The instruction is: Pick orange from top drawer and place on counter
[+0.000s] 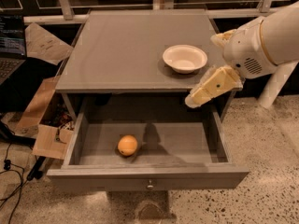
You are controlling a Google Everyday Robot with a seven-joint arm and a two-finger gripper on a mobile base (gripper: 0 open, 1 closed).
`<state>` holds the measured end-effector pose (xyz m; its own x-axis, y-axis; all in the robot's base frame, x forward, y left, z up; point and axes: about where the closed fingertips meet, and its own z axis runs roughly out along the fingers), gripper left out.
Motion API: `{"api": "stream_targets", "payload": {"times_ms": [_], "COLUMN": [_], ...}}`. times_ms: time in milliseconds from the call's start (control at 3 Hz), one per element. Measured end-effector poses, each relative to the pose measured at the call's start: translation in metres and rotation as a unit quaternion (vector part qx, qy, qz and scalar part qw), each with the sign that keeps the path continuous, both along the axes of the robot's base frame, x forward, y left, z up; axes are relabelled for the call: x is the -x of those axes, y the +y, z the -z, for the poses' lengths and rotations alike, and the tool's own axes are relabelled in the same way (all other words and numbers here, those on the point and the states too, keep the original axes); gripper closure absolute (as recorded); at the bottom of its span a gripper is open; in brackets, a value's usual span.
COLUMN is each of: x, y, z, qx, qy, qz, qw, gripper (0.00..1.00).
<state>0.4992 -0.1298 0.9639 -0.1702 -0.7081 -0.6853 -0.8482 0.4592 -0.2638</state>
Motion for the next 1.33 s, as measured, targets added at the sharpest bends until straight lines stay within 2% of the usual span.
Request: {"api": "stream_targets", "payload": {"times_ms": [333,667,1000,1333], "x": [0.000,0.002,-0.009,-0.021], "y": [0.000,0.001,0.031,0.066], "z": [0.002,0.025,0.058,0.091], "qx": [-0.001,-0.017,-0.045,-0.072], "qy": [0.002,0.021,0.046,0.072], "qz": [0.001,0.016,0.000,-0.019], "qw": [1.0000,0.9995,0.9979,0.9946], "gripper": [0.00,0.00,0.00,0.00]}}
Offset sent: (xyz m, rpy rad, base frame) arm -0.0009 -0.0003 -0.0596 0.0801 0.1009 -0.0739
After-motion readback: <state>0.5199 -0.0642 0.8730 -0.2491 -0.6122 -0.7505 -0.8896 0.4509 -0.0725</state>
